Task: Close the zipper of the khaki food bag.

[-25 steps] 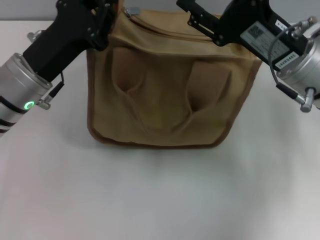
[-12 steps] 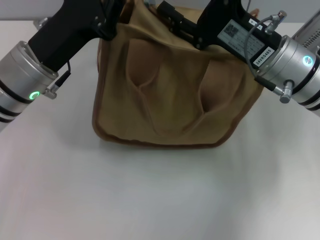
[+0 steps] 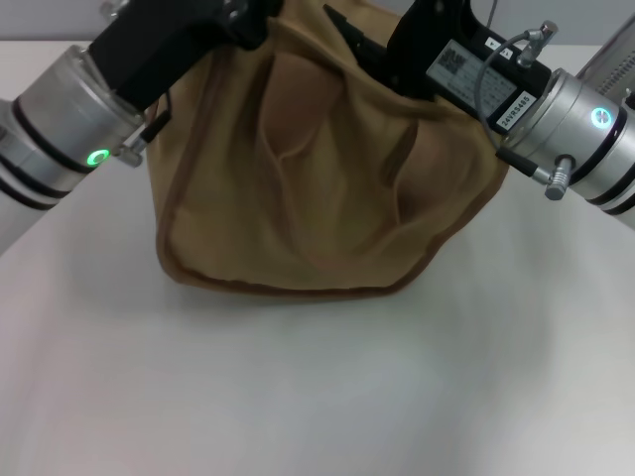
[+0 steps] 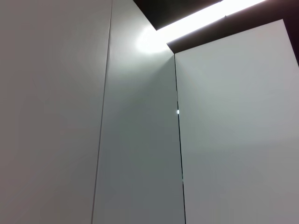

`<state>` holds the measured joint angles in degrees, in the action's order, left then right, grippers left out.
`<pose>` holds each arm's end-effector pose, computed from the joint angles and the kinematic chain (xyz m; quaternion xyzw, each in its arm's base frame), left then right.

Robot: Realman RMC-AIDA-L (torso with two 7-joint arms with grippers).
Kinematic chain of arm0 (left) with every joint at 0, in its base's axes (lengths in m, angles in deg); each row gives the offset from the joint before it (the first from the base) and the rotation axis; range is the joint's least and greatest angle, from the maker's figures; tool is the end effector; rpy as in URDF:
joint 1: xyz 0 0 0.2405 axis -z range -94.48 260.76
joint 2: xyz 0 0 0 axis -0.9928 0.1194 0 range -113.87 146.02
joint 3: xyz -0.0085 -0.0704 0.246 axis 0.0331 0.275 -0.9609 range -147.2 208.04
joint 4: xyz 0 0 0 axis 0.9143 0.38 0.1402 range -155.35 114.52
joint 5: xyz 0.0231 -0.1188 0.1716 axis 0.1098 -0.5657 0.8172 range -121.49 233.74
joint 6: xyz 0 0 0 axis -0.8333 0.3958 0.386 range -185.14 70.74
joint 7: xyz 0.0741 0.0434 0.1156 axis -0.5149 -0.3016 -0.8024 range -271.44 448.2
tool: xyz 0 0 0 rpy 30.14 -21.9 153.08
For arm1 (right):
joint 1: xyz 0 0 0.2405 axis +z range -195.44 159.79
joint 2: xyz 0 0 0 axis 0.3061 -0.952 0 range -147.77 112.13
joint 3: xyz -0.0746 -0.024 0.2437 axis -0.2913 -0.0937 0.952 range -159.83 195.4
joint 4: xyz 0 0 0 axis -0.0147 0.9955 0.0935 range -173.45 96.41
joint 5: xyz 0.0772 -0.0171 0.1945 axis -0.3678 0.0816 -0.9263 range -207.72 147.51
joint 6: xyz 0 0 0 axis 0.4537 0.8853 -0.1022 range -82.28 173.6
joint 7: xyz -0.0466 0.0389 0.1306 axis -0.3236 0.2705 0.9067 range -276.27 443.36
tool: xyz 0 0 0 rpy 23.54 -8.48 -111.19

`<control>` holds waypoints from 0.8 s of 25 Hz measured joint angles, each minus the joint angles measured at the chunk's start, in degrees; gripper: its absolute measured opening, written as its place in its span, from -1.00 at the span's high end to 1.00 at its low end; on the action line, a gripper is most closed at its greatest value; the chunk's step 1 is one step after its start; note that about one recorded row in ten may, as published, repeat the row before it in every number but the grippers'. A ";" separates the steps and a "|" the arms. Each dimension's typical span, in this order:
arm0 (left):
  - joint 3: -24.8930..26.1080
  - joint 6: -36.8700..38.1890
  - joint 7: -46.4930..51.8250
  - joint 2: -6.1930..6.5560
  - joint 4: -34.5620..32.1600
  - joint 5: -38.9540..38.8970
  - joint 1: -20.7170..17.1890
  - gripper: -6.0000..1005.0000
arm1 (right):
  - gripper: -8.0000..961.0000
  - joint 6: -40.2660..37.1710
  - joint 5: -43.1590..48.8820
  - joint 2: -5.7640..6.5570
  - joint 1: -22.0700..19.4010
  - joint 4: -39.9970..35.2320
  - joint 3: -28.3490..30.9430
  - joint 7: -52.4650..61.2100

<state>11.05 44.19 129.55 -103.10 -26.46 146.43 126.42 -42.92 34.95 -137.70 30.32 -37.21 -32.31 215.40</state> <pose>-0.1716 0.3529 0.0018 -0.7771 -0.0322 -0.5746 0.2549 0.1568 0.3647 -0.0498 0.5053 -0.6615 -0.5133 0.2090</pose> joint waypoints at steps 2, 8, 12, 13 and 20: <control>-0.08 -1.17 -0.37 -0.01 0.75 -0.02 0.82 0.95 | -0.60 -0.01 -0.10 0.00 0.17 0.00 0.18 -0.68; -0.01 -2.37 -0.44 -0.01 0.93 -0.13 1.08 0.94 | -0.59 -1.42 -0.17 0.00 0.37 -0.01 0.62 -0.72; -0.08 -2.61 -0.27 -0.01 0.97 -0.14 0.93 0.94 | -0.59 -1.88 -0.19 0.00 0.18 -0.72 0.89 -0.72; -0.08 -2.77 -0.26 0.00 1.27 -0.15 0.84 0.95 | -0.59 -2.13 -0.20 0.00 0.17 -0.99 0.89 -0.72; -0.05 -2.94 -0.36 -0.01 2.42 -0.14 0.92 0.95 | -0.58 -1.71 -0.20 0.00 0.87 -1.21 0.97 -0.74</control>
<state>10.99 41.25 129.20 -103.10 -24.04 146.29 127.34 -44.62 34.75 -137.70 31.19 -38.42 -31.34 214.66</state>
